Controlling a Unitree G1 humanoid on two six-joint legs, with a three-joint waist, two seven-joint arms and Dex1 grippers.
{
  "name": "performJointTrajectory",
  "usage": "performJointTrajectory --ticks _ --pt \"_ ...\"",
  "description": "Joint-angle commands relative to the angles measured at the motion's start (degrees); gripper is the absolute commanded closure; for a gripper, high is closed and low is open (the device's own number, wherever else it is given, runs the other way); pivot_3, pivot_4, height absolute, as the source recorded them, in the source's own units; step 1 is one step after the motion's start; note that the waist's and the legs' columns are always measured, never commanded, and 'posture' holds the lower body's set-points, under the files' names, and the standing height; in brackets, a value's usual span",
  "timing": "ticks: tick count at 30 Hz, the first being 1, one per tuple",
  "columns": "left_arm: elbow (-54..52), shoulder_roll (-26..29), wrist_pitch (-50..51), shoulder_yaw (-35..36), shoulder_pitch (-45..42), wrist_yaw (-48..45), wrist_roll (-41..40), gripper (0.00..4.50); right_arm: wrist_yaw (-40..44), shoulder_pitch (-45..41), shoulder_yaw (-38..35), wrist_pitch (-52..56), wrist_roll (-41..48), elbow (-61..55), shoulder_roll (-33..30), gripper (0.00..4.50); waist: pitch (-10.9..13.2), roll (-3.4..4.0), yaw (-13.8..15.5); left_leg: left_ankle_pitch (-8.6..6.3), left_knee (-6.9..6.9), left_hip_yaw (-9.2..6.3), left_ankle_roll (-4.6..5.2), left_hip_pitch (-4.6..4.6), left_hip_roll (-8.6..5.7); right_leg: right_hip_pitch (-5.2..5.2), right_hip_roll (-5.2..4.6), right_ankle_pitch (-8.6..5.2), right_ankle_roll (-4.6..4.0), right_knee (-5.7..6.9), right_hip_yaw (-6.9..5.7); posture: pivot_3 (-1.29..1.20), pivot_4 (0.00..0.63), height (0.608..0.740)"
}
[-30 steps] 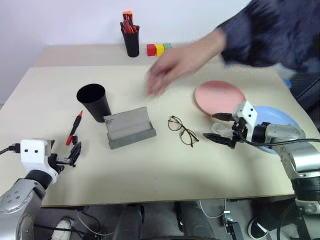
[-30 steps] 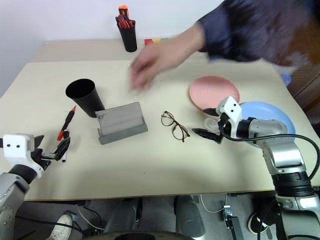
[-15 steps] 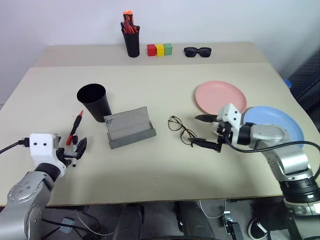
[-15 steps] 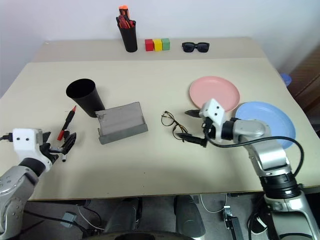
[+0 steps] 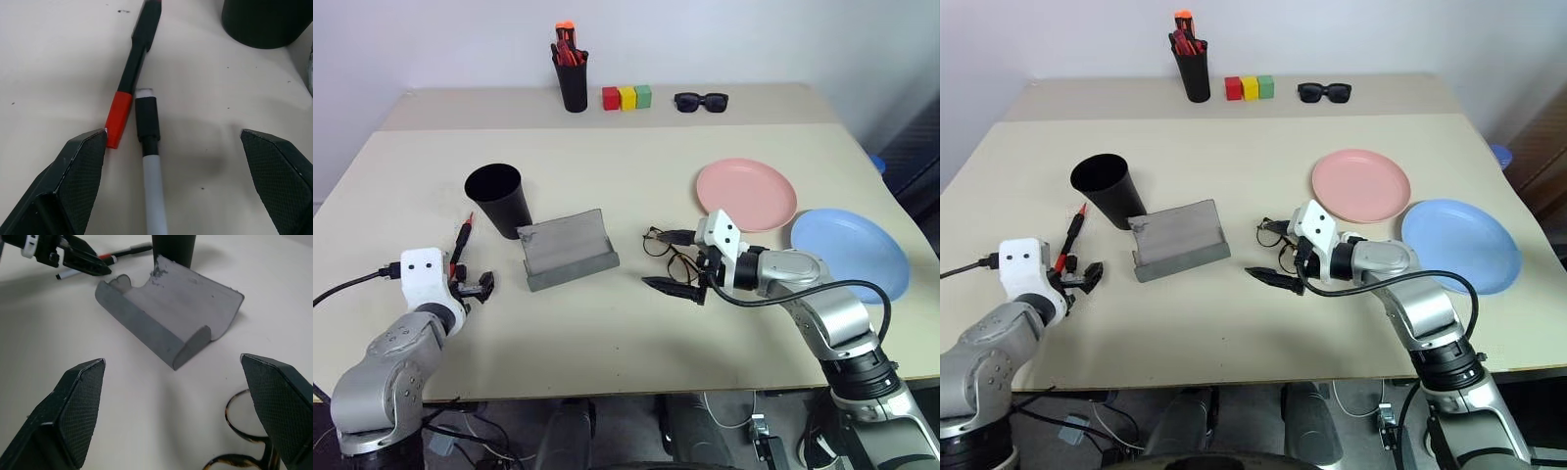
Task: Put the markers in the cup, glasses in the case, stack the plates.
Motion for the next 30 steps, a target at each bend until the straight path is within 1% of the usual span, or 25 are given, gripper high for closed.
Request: performJointTrajectory --ticks 1,12,17,22,25,30 --pt "-0.7 0.0 2.0 -0.3 -1.3 0.5 0.6 0.05 -0.8 0.1 -0.1 0.8 1.2 -3.9 1.0 0.0 0.0 0.0 0.0 0.0 0.0 0.0 0.0 0.0 0.0 0.0 0.0 0.0 -0.01 0.0 0.0 0.0 0.15 0.74" --pt "3.2 -1.6 5.5 -1.3 -7.1 0.2 0.4 0.05 -2.2 0.5 1.2 0.6 0.8 -4.3 2.8 0.0 0.0 0.02 0.3 0.01 0.02 -0.01 -0.01 0.02 -0.01 0.04 0.0 -0.01 -0.03 0.01 0.0 0.0 0.15 0.74" --pt "2.1 -0.8 5.5 -3.5 -6.0 0.5 2.4 0.05 -2.4 1.5 0.7 0.4 0.8 -4.8 2.6 0.0 0.0 -0.01 0.2 0.01 0.02 -0.01 -0.02 0.02 -0.01 0.04 0.0 -0.01 -0.02 0.0 0.0 0.0 0.15 0.74" --pt "-1.0 -0.4 5.7 -0.7 -3.1 -1.7 1.3 0.05 -2.5 2.1 0.4 0.5 0.9 -5.4 2.1 0.0 0.0 0.0 -0.1 0.01 0.0 -0.01 -0.02 0.03 0.0 0.03 0.0 -0.04 -0.07 0.02 0.0 0.0 0.15 0.74" --pt "-1.3 0.6 6.4 -0.6 -1.9 -2.5 1.6 0.05 -2.5 2.2 0.4 0.4 0.8 -5.4 1.9 0.0 0.0 0.0 -0.1 0.01 -0.01 -0.02 -0.02 0.03 0.0 0.02 0.0 -0.07 -0.12 0.02 0.0 0.0 0.15 0.74" --pt "1.0 -0.6 7.4 -1.1 -4.6 -1.5 2.3 0.05 -2.5 2.0 0.6 0.2 0.7 -5.2 2.0 0.0 0.0 0.0 0.0 0.01 0.01 -0.01 -0.02 0.03 0.0 0.04 0.0 -0.08 -0.14 0.01 0.0 0.0 0.15 0.74"
